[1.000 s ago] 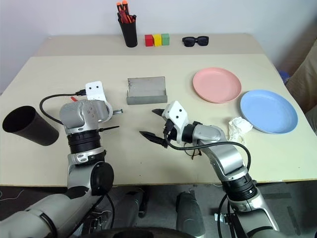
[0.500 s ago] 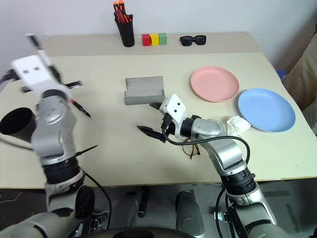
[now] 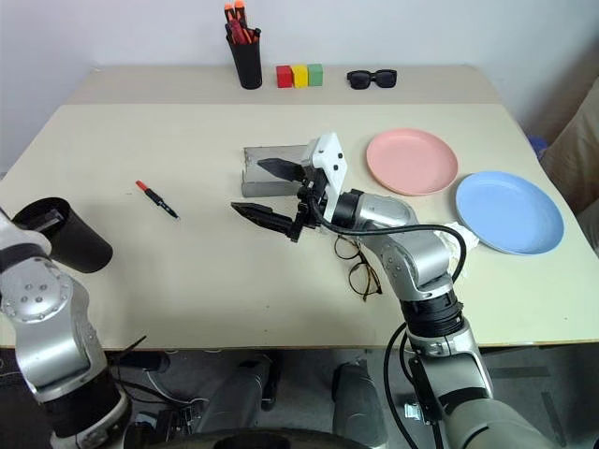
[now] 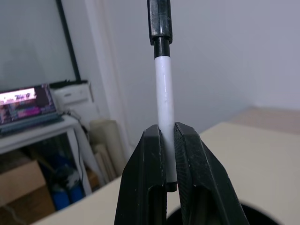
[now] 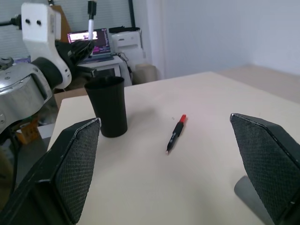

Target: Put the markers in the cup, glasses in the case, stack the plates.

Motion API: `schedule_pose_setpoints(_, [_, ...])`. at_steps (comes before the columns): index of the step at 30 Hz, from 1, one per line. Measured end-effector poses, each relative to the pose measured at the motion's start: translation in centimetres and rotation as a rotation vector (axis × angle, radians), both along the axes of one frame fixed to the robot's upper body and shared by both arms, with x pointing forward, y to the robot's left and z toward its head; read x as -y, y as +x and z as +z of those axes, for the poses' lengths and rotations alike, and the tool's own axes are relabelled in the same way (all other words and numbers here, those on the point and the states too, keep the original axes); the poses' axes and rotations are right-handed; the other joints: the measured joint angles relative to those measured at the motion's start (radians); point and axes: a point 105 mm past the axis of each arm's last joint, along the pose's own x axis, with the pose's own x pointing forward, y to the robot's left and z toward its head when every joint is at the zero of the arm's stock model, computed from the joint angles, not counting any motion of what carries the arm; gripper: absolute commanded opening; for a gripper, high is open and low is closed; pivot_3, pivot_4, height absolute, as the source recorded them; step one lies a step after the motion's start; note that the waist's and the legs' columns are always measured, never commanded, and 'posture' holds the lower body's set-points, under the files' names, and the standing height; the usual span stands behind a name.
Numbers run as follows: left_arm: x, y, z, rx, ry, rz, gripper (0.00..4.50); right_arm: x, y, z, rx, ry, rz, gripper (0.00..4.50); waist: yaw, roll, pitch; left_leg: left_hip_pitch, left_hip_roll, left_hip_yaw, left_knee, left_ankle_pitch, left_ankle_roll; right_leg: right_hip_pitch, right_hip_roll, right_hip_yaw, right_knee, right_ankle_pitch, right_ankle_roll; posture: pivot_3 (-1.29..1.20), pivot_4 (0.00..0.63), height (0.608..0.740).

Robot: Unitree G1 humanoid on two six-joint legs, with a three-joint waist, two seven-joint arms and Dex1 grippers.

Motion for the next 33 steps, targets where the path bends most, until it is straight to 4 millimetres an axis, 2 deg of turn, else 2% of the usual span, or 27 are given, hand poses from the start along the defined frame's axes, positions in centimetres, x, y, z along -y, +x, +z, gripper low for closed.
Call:
schedule_pose_setpoints(4, [0.1,-0.3,-1.0,-0.004,-0.027,0.0,0.06,-0.1,0.0,-0.1,0.006,-0.001,0.01,4.5,0.0,0.0,0.0,0.0,0.0,0.0,0.0,0.0,0.0,0.0,0.0,0.0,0.0,0.0,0.0,0.0,0.15,0.74])
schedule_pose_setpoints(11, [0.7,0.1,-1.5,0.001,-0.03,-0.031,0.06,-0.5,-0.1,0.0,0.013,-0.001,0.025,4.5,0.0,0.0,0.0,0.0,0.0,0.0,0.0,0.0,0.0,0.0,0.0,0.0,0.0,0.0,0.0,0.0,0.15,0.74])
schedule_pose_setpoints(15, [1.1,0.4,-2.7,-0.037,-0.046,-0.057,0.06,-0.5,-0.1,-0.1,0.016,-0.005,0.022,4.5,0.0,0.0,0.0,0.0,0.0,0.0,0.0,0.0,0.0,0.0,0.0,0.0,0.0,0.0,0.0,0.0,0.15,0.74])
schedule_pose_setpoints(22, [1.5,0.7,-2.8,-0.029,-0.038,-0.071,0.06,-0.5,0.0,-0.1,0.015,-0.005,0.017,4.5,0.0,0.0,0.0,0.0,0.0,0.0,0.0,0.0,0.0,0.0,0.0,0.0,0.0,0.0,0.0,0.0,0.15,0.74])
schedule_pose_setpoints(25, [1.5,0.8,-3.2,-0.039,-0.046,-0.076,1.18,-0.4,0.0,-0.2,0.012,-0.005,0.012,4.5,0.0,0.0,0.0,0.0,0.0,0.0,0.0,0.0,0.0,0.0,0.0,0.0,0.0,0.0,0.0,0.0,0.15,0.74])
schedule_pose_setpoints(30, [1.5,0.8,-3.2,-0.039,-0.046,-0.073,3.69,-0.4,0.0,-0.3,0.009,-0.006,0.011,4.5,0.0,0.0,0.0,0.0,0.0,0.0,0.0,0.0,0.0,0.0,0.0,0.0,0.0,0.0,0.0,0.0,0.15,0.74])
schedule_pose_setpoints(33, [1.5,0.8,-3.2,-0.039,-0.046,-0.073,3.69,-0.5,0.0,-0.3,0.008,-0.007,0.013,4.5,0.0,0.0,0.0,0.0,0.0,0.0,0.0,0.0,0.0,0.0,0.0,0.0,0.0,0.0,0.0,0.0,0.15,0.74])
